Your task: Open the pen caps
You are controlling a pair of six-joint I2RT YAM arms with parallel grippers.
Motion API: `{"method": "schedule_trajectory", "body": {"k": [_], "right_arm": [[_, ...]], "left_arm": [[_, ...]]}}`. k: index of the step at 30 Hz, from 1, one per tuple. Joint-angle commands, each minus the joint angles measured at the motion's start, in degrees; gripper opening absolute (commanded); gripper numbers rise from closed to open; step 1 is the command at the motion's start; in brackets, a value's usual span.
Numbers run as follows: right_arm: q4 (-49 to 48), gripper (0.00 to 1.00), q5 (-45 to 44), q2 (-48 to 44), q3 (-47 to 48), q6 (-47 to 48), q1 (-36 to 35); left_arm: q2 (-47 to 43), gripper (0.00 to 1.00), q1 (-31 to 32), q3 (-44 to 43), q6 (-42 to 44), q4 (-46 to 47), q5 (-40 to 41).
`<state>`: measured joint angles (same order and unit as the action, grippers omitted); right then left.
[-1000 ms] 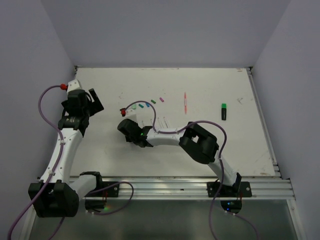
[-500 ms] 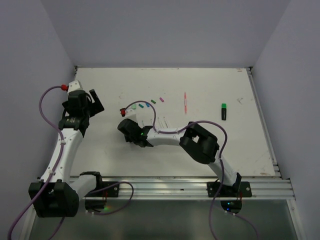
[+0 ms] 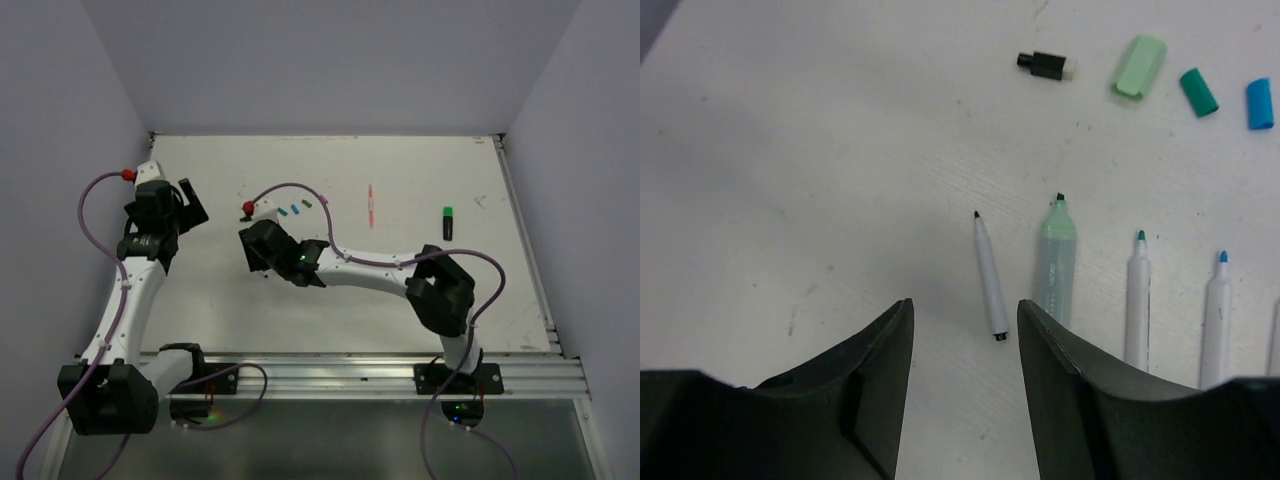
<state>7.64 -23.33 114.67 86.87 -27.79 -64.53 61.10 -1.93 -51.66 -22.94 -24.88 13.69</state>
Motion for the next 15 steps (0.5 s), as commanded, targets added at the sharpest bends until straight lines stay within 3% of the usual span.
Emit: {"method": "schedule_trajectory", "body": {"k": [1,8,15], "right_arm": [[-2.63,0.5,0.65,-7.26,-2.31,3.18,0.98],[-0.44,0.51,1.71,-16.75,-10.57,1.95,11.52],[6.33,0.56,0.48,-24.31,-20.5,1.86,36.53]], "left_arm": [[-0.28,1.0,-0.7,0.33,0.88,2.12,-0.77],[-0.02,1.0,-0.7,0.33,0.88,2.38,-1.83],[0.33,1.0,-0.88,0.42,0.97,2.47,-3.32]]}}
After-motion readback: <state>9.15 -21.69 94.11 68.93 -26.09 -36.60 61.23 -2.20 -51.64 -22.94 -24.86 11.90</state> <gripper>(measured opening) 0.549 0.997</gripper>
